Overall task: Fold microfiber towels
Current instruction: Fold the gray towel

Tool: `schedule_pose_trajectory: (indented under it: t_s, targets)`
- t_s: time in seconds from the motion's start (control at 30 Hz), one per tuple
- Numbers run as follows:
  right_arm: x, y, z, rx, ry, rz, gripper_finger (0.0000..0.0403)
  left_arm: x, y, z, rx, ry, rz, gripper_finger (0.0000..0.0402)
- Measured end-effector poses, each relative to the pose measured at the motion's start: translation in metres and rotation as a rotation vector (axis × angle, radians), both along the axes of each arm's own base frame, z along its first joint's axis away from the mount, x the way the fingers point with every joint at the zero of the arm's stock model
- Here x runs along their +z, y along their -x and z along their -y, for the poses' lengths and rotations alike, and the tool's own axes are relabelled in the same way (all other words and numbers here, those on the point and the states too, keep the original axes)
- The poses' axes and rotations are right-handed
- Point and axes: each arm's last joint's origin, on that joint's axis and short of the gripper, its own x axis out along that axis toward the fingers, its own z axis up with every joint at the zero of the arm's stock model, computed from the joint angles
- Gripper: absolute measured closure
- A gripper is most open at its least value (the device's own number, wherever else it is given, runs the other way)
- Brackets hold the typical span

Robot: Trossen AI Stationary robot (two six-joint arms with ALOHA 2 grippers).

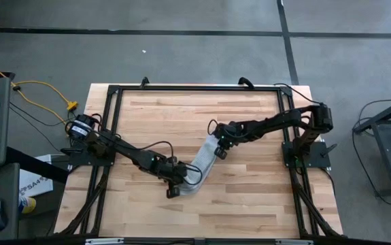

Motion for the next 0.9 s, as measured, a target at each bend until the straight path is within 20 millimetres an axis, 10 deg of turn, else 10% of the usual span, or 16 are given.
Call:
schedule_pose_trajectory:
  t_s: [0.9]
  targets:
    - [0.008,-0.010,0.028,0.093,0.014,0.174,0.0401,0.002,-0.037,0.030,0.057,0.129,0.116,0.0401]
